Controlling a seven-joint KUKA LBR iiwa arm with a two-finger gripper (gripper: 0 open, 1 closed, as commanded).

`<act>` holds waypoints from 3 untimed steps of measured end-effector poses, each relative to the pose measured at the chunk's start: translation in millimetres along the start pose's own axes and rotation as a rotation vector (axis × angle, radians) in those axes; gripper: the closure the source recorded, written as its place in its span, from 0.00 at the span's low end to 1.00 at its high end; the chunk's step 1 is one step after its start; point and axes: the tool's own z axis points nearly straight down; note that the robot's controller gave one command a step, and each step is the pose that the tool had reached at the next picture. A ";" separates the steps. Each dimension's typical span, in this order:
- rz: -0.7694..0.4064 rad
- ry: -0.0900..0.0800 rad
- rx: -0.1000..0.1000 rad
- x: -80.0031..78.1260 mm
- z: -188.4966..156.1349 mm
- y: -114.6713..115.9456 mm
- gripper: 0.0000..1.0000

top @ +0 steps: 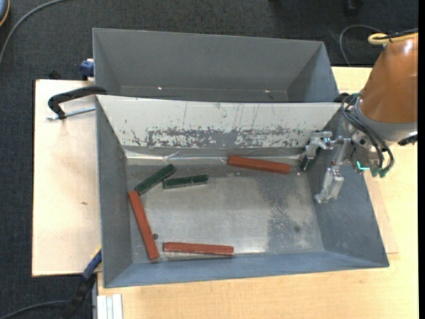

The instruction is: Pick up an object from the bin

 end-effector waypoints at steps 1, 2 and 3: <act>-0.002 -0.013 0.001 -29.9 9.9 57.4 0.00; 0.011 -0.014 0.001 -46.4 24.7 56.8 0.00; -0.041 0.000 -0.004 -42.5 101.8 136.2 0.00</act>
Offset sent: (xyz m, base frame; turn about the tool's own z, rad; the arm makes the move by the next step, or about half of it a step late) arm 0.0285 0.0560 -0.0113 0.0003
